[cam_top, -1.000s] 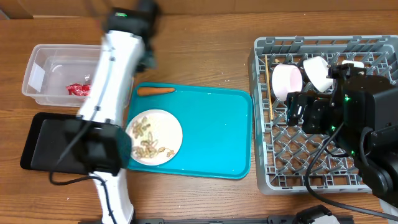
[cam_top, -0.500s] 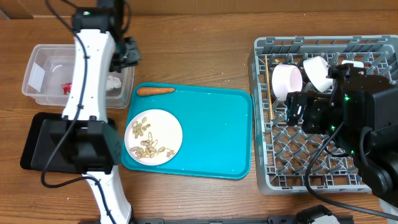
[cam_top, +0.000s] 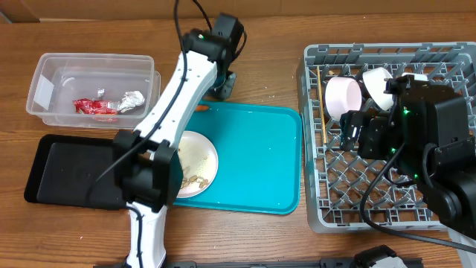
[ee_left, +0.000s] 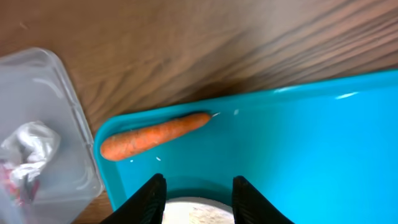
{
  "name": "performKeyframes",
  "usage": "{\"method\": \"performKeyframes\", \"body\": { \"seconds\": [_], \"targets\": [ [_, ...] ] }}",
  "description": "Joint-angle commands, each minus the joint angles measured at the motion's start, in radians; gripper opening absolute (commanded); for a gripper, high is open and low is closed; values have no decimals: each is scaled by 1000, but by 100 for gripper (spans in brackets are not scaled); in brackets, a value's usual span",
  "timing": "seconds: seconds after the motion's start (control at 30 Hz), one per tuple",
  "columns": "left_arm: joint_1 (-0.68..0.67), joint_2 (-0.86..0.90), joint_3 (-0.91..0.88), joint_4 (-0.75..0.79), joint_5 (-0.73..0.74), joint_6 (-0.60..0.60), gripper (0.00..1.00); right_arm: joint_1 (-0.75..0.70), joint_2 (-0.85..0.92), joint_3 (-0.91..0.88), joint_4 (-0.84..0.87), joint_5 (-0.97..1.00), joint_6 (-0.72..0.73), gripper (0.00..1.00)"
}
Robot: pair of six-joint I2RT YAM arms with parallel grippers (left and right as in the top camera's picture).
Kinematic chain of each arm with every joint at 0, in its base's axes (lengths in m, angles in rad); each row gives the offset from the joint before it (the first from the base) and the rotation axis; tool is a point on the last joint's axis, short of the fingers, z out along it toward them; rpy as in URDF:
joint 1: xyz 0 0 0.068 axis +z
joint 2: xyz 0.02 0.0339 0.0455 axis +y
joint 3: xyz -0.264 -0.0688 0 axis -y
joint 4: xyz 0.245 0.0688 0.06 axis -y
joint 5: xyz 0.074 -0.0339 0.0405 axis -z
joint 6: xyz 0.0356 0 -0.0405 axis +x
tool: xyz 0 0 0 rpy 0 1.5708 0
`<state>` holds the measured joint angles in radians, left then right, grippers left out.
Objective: Sort waste into correct bins and load items into the dishwasher
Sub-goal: 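Grasp the carrot on the tray with left gripper and lift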
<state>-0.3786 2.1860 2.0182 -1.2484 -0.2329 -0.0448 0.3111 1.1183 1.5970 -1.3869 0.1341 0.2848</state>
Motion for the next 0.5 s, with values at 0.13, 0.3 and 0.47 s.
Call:
{"method": "performKeyframes", "body": {
  "seconds": [0.13,0.3,0.47],
  "targets": [
    [106,119,-40,4,-26,81,28,2,-3,8,-11,-4,0,100],
    [159,148,-43,20,9,129,35,2,-3,8,-12,-4,0,100],
    [203,149,-79,49,100,189,41,2,-3,8,-11,-4,0,100]
  ]
}}
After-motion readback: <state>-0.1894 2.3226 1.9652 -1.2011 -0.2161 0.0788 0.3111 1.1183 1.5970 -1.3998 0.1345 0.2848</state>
